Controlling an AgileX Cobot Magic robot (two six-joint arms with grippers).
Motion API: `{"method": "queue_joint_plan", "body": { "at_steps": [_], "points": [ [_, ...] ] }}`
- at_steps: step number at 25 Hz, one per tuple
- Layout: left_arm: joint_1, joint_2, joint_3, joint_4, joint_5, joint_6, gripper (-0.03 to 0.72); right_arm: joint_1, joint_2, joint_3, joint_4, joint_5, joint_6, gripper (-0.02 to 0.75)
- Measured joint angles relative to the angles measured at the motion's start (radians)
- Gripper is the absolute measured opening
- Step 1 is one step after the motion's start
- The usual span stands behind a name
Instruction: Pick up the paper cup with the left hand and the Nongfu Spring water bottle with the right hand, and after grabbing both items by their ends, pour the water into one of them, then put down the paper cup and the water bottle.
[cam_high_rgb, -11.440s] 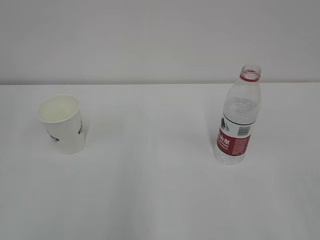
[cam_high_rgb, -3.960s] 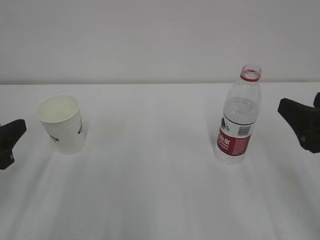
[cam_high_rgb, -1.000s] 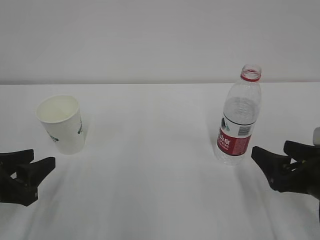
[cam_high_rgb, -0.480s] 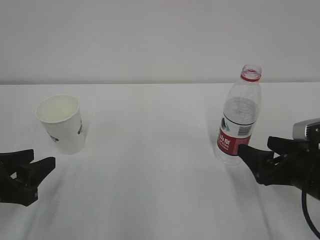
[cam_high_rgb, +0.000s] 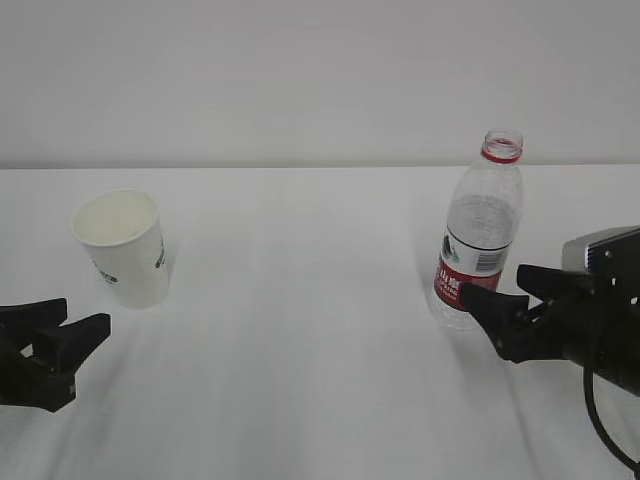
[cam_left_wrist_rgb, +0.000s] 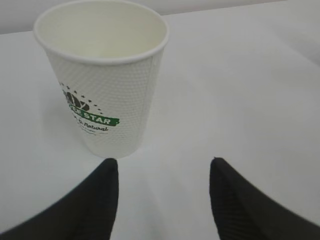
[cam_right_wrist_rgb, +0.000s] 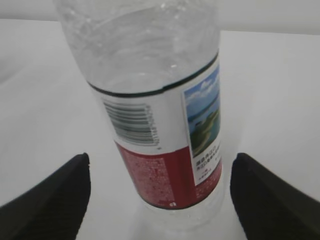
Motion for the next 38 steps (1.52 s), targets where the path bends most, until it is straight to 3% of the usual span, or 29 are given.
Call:
{"method": "queue_joint_plan", "body": {
  "at_steps": [38],
  "points": [
    [0.000,0.000,0.000,-0.006,-0.003,0.000,0.434,0.000,0.092,-0.147,-0.038,-0.001,-0.053,0.662]
  ]
}}
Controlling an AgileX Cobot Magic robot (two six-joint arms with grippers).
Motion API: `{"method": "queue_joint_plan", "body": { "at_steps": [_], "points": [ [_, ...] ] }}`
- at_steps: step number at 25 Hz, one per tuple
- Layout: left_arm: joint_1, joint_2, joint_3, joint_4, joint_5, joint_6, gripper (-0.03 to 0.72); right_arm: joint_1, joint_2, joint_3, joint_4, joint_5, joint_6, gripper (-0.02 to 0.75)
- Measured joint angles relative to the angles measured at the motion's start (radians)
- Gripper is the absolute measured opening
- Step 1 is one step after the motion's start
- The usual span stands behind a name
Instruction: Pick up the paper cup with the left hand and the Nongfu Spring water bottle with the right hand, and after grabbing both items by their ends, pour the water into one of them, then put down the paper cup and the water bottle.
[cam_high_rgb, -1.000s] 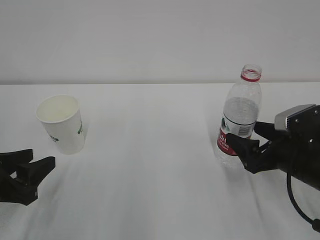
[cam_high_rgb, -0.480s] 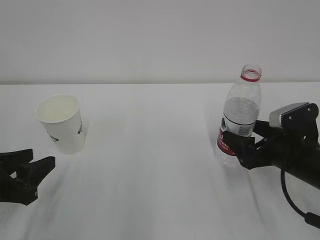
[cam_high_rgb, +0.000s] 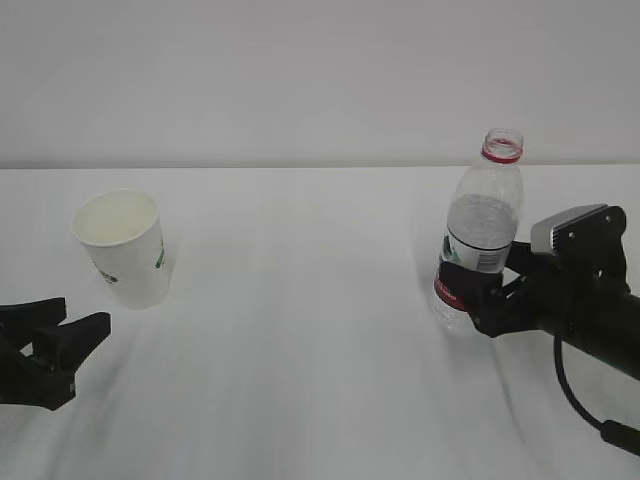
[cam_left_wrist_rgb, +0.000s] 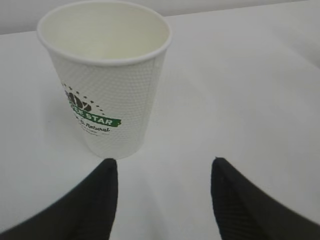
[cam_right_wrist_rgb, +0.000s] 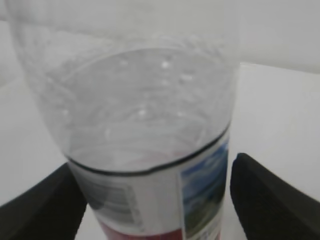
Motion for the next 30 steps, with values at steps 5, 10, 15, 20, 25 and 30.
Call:
{"method": "queue_joint_plan", "body": {
  "at_steps": [5,10,15,20,25,30],
  "points": [
    [0.000,0.000,0.000,0.000,-0.002,0.000,0.434,0.000,0.012,-0.013,-0.004,0.000,0.008,0.662],
    [0.000,0.000,0.000,0.000,-0.002,0.000,0.434,0.000,0.023,-0.039,-0.009,0.000,0.010,0.662],
    [0.000,0.000,0.000,0.000,-0.004,0.000,0.434,0.000,0.032,-0.052,-0.014,0.000,0.017,0.661],
    [0.000,0.000,0.000,0.000,-0.004,0.000,0.434,0.000,0.032,-0.055,-0.018,0.000,0.021,0.636],
    [0.000,0.000,0.000,0.000,-0.004,0.000,0.434,0.000,0.032,-0.057,-0.019,0.000,0.021,0.537],
    [0.000,0.000,0.000,0.000,-0.004,0.000,0.434,0.000,0.032,-0.057,-0.019,0.000,0.021,0.472]
  ]
}}
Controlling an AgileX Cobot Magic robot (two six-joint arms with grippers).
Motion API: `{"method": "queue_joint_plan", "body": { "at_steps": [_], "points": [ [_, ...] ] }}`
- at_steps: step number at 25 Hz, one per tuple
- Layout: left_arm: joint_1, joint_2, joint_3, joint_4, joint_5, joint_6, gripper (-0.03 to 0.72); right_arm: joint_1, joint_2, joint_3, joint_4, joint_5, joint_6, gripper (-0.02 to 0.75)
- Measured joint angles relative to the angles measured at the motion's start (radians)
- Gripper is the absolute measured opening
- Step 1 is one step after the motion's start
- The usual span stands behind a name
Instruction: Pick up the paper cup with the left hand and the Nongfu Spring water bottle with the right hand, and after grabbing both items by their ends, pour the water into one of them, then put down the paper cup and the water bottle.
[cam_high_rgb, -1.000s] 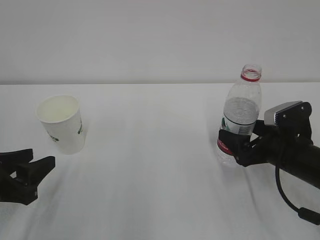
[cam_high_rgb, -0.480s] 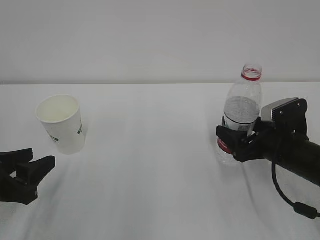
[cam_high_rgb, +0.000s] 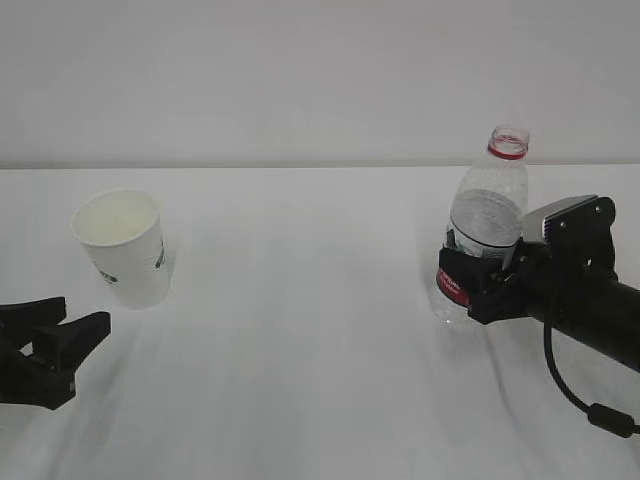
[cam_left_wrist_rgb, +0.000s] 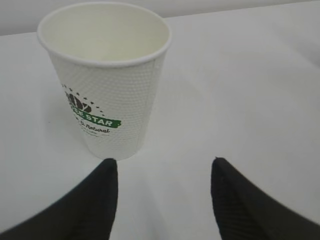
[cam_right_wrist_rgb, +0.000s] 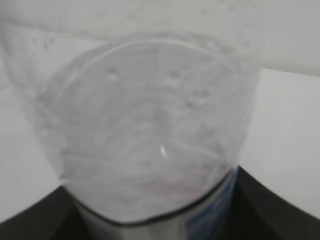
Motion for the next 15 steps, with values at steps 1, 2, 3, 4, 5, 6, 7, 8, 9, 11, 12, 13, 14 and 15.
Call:
{"method": "queue_joint_plan", "body": {
  "at_steps": [1,2,3,4,5,6,7,8,9,11,12,13,14,15],
  "points": [
    [0.000,0.000,0.000,0.000,0.000,0.000,0.434,0.000,0.000,0.000,0.000,0.000,0.000,0.470],
    [0.000,0.000,0.000,0.000,0.000,0.000,0.434,0.000,0.000,0.000,0.000,0.000,0.000,0.470],
    [0.000,0.000,0.000,0.000,0.000,0.000,0.434,0.000,0.000,0.000,0.000,0.000,0.000,0.470],
    [0.000,0.000,0.000,0.000,0.000,0.000,0.434,0.000,0.000,0.000,0.000,0.000,0.000,0.469],
    [0.000,0.000,0.000,0.000,0.000,0.000,0.434,0.000,0.000,0.000,0.000,0.000,0.000,0.469],
    [0.000,0.000,0.000,0.000,0.000,0.000,0.434,0.000,0.000,0.000,0.000,0.000,0.000,0.468],
    [0.000,0.000,0.000,0.000,0.000,0.000,0.434,0.000,0.000,0.000,0.000,0.000,0.000,0.468],
    [0.000,0.000,0.000,0.000,0.000,0.000,0.434,0.000,0.000,0.000,0.000,0.000,0.000,0.468],
    [0.000,0.000,0.000,0.000,0.000,0.000,0.434,0.000,0.000,0.000,0.000,0.000,0.000,0.468],
    [0.000,0.000,0.000,0.000,0.000,0.000,0.434,0.000,0.000,0.000,0.000,0.000,0.000,0.468],
    [0.000,0.000,0.000,0.000,0.000,0.000,0.434,0.000,0.000,0.000,0.000,0.000,0.000,0.468],
    [0.000,0.000,0.000,0.000,0.000,0.000,0.434,0.000,0.000,0.000,0.000,0.000,0.000,0.467],
    [0.000,0.000,0.000,0.000,0.000,0.000,0.434,0.000,0.000,0.000,0.000,0.000,0.000,0.467],
    [0.000,0.000,0.000,0.002,0.000,0.000,0.434,0.000,0.000,0.000,0.000,0.000,0.000,0.467]
  ]
}}
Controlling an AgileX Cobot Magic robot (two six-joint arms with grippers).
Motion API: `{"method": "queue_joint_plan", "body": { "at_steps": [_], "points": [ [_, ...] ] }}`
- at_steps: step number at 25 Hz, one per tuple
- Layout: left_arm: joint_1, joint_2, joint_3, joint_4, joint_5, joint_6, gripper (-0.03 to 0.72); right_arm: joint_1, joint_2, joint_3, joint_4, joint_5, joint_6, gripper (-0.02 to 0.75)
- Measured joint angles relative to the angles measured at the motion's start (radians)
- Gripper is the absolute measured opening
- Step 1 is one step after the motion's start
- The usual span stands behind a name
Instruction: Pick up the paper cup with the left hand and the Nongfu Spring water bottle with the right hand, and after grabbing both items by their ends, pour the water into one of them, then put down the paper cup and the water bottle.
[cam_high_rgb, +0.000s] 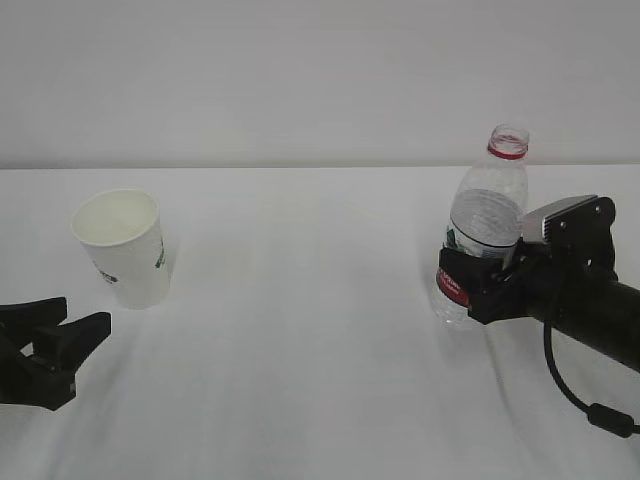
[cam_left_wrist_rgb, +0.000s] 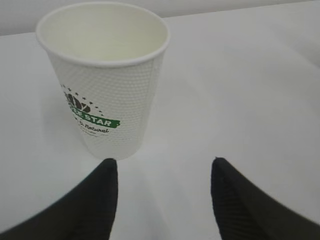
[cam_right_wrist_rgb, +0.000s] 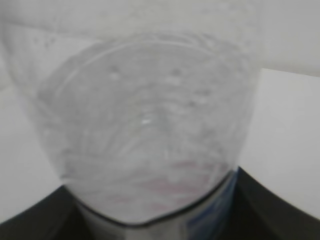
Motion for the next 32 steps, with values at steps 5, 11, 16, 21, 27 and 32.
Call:
{"method": "queue_joint_plan", "body": {
  "at_steps": [5,11,16,21,27,32],
  "points": [
    [0.000,0.000,0.000,0.014,0.000,0.000,0.434,0.000,-0.005,0.000,0.002,0.007,0.000,0.467],
    [0.000,0.000,0.000,0.030,0.000,0.000,0.434,0.000,-0.060,0.008,0.004,0.055,0.003,0.466],
    [0.000,0.000,0.000,0.030,0.000,0.000,0.434,0.000,-0.140,0.010,0.002,0.141,0.029,0.465],
    [0.000,0.000,0.000,0.030,0.000,0.000,0.434,0.000,-0.232,0.012,-0.002,0.218,0.048,0.465],
    [0.000,0.000,0.000,0.030,0.000,0.000,0.434,0.000,-0.326,0.016,-0.037,0.312,0.089,0.464],
    [0.000,0.000,0.000,0.032,0.000,0.000,0.434,0.000,-0.370,0.016,-0.088,0.373,0.109,0.464]
  ]
}}
